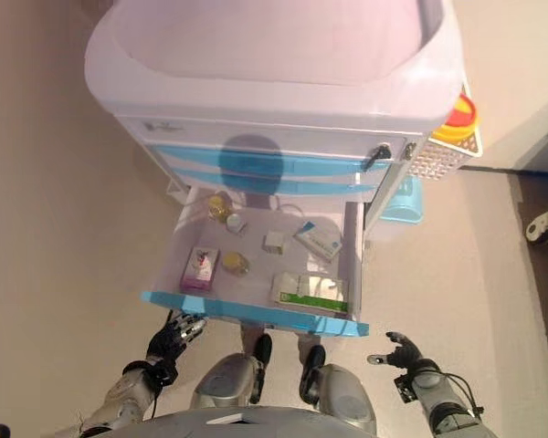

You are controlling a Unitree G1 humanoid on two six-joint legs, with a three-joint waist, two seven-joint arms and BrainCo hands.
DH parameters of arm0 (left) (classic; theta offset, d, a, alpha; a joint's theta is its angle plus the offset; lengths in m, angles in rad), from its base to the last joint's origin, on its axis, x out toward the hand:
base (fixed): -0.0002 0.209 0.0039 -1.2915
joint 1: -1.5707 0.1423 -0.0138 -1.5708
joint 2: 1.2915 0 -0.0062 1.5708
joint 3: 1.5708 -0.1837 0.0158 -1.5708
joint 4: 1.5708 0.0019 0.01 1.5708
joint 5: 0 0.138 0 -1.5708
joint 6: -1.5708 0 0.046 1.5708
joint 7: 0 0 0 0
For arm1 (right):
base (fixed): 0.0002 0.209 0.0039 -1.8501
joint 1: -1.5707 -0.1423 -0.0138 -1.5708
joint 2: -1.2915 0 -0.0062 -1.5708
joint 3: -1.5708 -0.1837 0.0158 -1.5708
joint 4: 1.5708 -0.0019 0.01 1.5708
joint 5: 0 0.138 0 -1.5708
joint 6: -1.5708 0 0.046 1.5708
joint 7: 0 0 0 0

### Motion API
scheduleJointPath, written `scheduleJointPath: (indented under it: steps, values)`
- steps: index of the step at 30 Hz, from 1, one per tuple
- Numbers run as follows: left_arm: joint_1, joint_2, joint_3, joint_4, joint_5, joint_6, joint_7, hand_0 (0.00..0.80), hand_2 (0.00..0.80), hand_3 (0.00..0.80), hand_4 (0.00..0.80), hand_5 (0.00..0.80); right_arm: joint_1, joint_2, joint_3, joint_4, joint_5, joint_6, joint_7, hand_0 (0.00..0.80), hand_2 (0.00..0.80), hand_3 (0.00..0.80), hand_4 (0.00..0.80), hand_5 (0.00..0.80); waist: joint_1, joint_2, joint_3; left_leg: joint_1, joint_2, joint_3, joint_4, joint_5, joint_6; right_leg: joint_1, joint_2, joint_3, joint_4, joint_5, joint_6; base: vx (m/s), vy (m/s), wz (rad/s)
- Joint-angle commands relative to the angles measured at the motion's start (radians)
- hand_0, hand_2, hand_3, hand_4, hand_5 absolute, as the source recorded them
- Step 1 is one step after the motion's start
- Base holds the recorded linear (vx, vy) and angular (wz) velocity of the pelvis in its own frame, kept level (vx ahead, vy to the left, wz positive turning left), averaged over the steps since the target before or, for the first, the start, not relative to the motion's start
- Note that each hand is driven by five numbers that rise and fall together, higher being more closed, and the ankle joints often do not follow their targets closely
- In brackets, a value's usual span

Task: Open the drawer and pick up the medicine

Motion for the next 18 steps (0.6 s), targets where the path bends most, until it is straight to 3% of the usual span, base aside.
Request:
scheduleJointPath:
  steps: [1,10,13,18]
  values:
    - [-0.034,0.158,0.096,0.079,0.111,-0.064,0.143,0.000,0.000,0.000,0.000,0.000,-0.003,-0.014,0.005,0.031,0.002,-0.051,-0.020,0.000,0.000,0.000,0.000,0.000,0.001,-0.050,-0.010,-0.045,-0.091,0.069,-0.013,0.019,0.095,0.005,-0.062,0.075,-0.031,0.079,0.098,0.017,0.021,-0.24]
    - [-0.159,0.137,0.046,0.475,0.218,0.071,0.213,0.000,0.000,0.000,0.000,0.000,-0.024,-0.025,-0.005,0.007,0.078,-0.121,-0.097,0.000,0.000,0.000,0.000,0.000,-0.075,-0.088,-0.015,-0.037,-0.078,0.133,-0.037,0.017,0.101,-0.012,-0.056,0.131,-0.098,0.139,0.128,0.017,0.016,-0.30]
    - [-0.169,0.133,0.047,0.531,0.244,0.131,0.215,0.000,0.000,0.000,0.000,0.000,-0.027,-0.037,-0.024,-0.030,0.085,-0.147,-0.138,0.000,0.000,0.000,0.000,0.000,-0.090,-0.100,-0.014,-0.038,-0.073,0.148,-0.055,0.023,0.102,-0.022,-0.053,0.147,-0.119,0.163,0.138,-0.023,0.005,-0.33]
    - [-0.154,0.120,0.066,0.576,0.267,0.176,0.167,0.000,0.000,0.000,0.000,0.000,-0.021,-0.089,-0.087,-0.195,0.103,-0.117,-0.244,0.000,0.000,0.000,0.000,0.000,-0.113,-0.123,-0.009,-0.041,-0.061,0.174,-0.088,0.029,0.106,-0.045,-0.043,0.172,-0.143,0.196,0.154,-0.050,-0.012,-0.27]
